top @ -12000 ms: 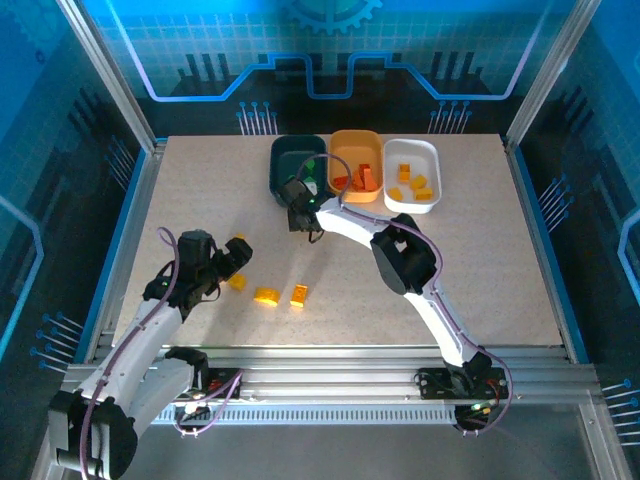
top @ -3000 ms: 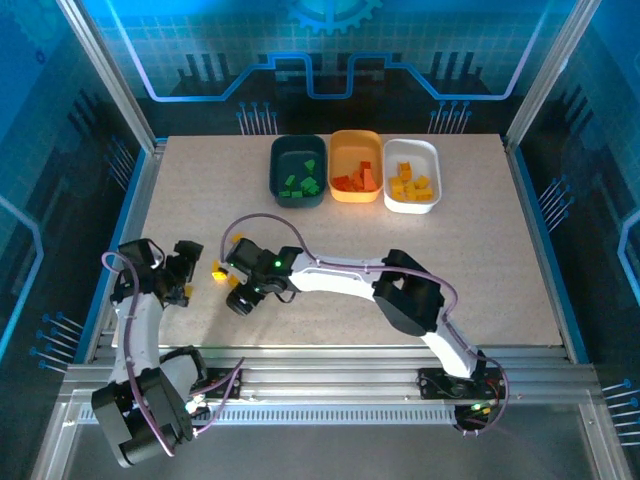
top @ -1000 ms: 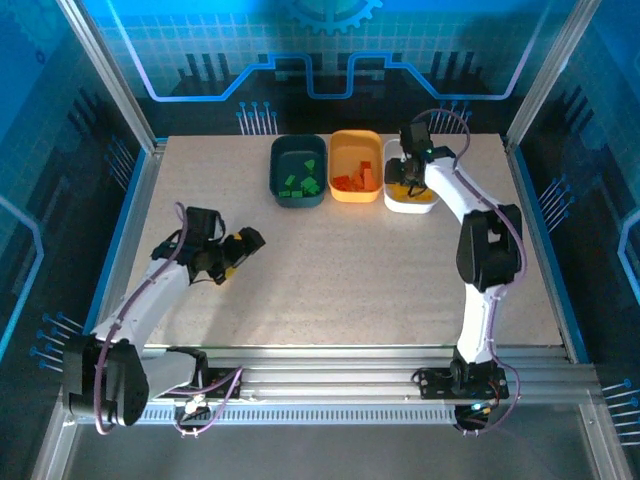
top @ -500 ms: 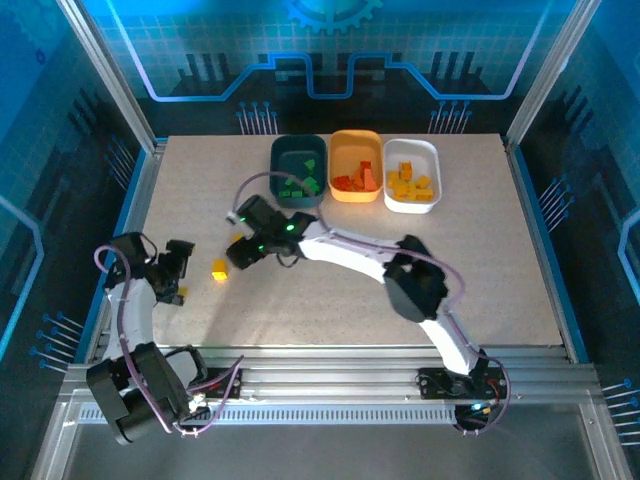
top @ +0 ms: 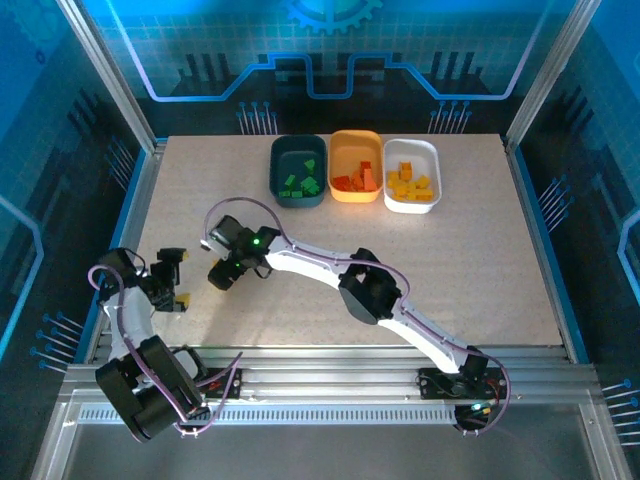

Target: Sort the legos into containers by color

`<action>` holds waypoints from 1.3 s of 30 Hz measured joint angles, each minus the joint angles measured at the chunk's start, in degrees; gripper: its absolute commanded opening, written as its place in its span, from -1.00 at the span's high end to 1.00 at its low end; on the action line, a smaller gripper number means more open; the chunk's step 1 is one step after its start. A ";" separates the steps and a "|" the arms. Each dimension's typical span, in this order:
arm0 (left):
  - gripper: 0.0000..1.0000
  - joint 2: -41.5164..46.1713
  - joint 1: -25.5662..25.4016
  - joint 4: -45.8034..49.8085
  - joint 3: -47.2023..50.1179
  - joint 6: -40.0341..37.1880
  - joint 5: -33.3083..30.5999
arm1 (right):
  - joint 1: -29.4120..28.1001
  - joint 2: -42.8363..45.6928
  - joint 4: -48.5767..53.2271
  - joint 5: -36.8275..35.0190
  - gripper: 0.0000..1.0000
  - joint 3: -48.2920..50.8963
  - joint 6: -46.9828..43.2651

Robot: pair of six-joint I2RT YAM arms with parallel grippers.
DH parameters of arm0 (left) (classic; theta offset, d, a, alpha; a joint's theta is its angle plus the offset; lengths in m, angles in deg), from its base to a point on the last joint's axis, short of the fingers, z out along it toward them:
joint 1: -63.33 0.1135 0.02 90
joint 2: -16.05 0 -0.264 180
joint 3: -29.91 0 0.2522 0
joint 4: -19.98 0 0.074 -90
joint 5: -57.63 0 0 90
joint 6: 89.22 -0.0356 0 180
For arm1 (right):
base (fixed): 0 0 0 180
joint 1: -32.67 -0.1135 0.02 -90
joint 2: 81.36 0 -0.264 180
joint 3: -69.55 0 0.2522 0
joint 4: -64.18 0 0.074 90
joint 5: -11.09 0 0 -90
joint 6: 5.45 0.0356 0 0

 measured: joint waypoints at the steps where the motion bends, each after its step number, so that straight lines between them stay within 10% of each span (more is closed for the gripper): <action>1: -0.98 0.17 0.00 -0.04 0.00 0.00 0.33 | -0.02 -0.85 0.24 -0.02 -0.71 -1.07 -0.17; 22: -0.98 1.22 0.00 -2.01 0.61 -0.11 2.25 | -0.09 -4.15 -0.87 -3.23 0.30 -4.92 -1.11; 39: -0.98 0.44 -6.97 -7.63 4.26 -0.15 3.82 | 3.54 26.10 -11.08 -4.39 0.36 30.42 5.14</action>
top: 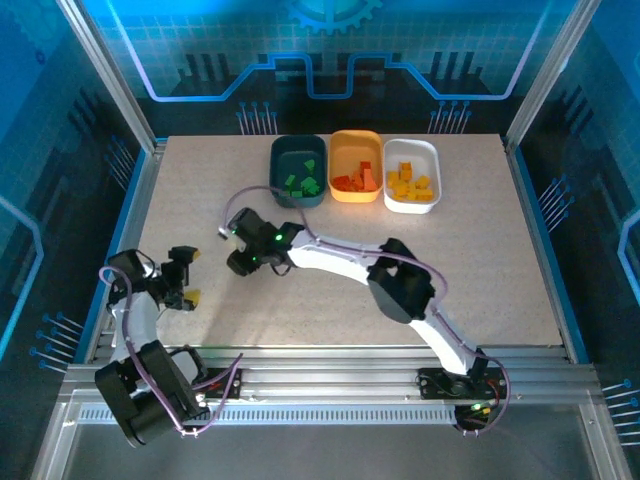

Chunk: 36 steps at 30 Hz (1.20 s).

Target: Sort the legos into containers by color

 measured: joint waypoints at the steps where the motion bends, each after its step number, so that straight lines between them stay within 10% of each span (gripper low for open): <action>1: -0.98 -0.17 -1.46 -0.33 -0.02 0.04 -0.15 | 1.33 2.25 -0.48 -0.07 0.36 1.31 0.04; 18: -0.98 -16.72 -26.16 -4.17 -10.23 -1.99 -3.21 | 42.88 9.55 5.51 -10.49 0.28 9.57 6.27; 24: -0.98 -19.45 -30.16 -4.17 -12.50 -3.37 -3.23 | 47.19 3.06 9.81 -10.49 -0.31 2.71 7.93; 36: -0.98 -19.08 -28.02 -1.31 -13.44 -4.72 -6.21 | 39.74 16.70 8.48 -12.98 -0.52 13.99 8.68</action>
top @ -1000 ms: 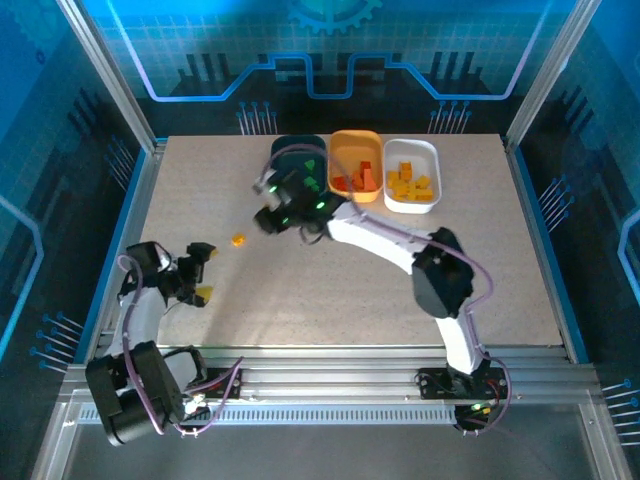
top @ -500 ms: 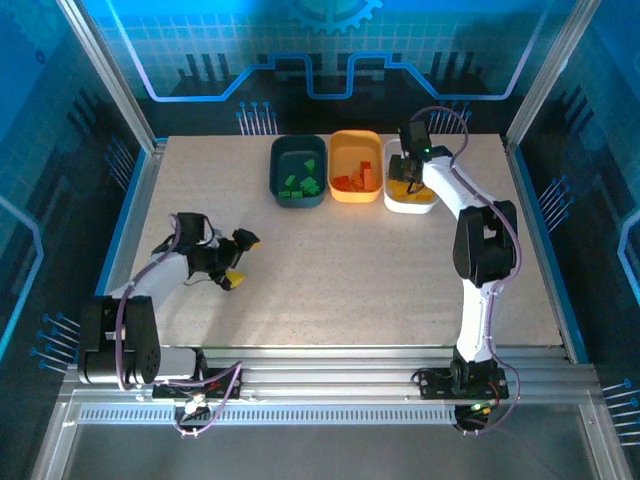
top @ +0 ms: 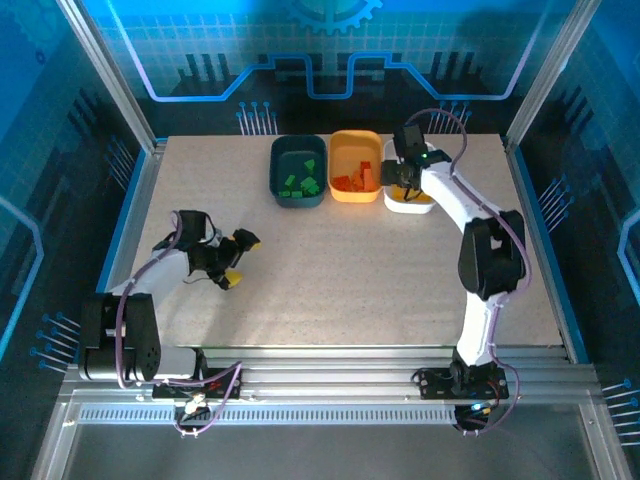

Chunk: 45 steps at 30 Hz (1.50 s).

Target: Sort the legos into containers by color

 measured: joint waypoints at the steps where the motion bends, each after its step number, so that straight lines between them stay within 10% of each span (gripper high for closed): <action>1: -0.98 0.04 0.81 0.39 -0.28 -0.07 -0.22 | -2.14 2.38 -0.94 -0.11 -0.53 1.53 0.09; 8: -0.98 4.02 7.85 2.82 -0.11 1.57 -2.99 | -19.47 4.61 -5.18 0.00 -0.71 2.84 1.38; 17: -0.98 9.16 17.81 6.49 3.87 3.08 -3.15 | -33.90 -19.69 -0.26 -1.16 -0.95 -20.98 2.16; 29: -0.98 10.91 21.20 7.91 4.00 1.60 -1.31 | -35.93 -43.67 7.02 5.79 -0.85 -49.53 1.31; 45: -0.98 9.94 21.44 7.45 4.00 1.40 0.76 | -37.75 -53.48 7.19 6.80 -0.55 -62.27 0.04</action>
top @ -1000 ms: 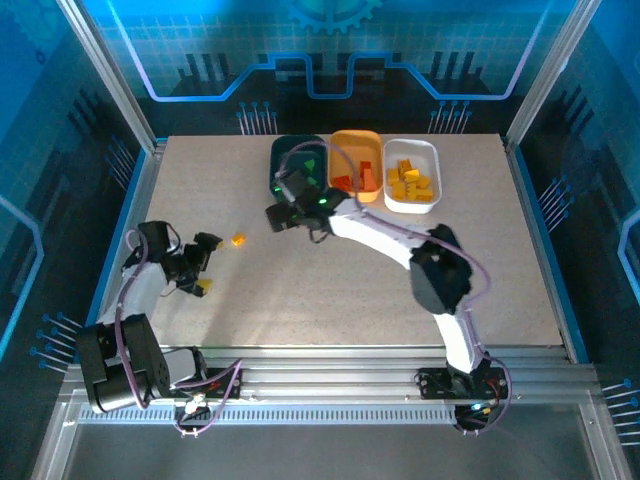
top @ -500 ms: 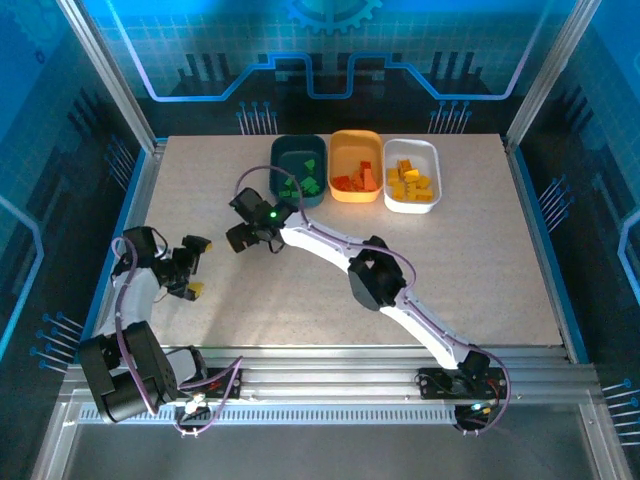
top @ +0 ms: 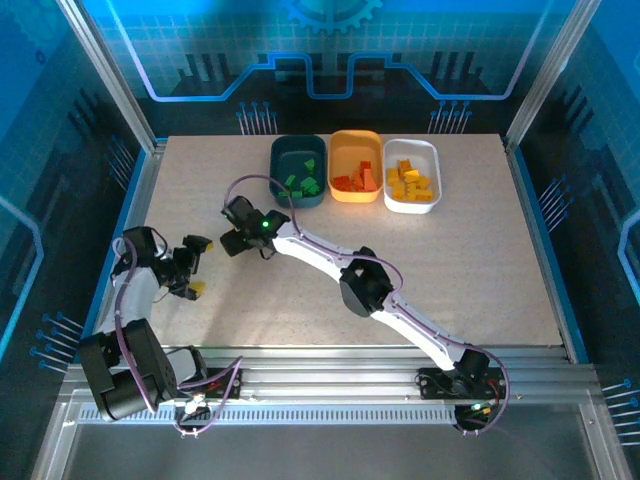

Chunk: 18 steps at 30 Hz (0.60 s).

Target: Sort the legos into containers by color

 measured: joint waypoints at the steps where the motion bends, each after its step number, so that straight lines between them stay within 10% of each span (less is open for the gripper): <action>1: -0.98 -0.26 0.00 -0.15 0.00 0.02 0.22 | -0.04 -0.02 -0.15 0.04 -0.55 0.00 -0.09; 18: -0.98 -1.25 0.00 -1.31 0.04 0.31 1.27 | 0.87 -1.68 -4.04 1.46 0.03 -1.05 1.25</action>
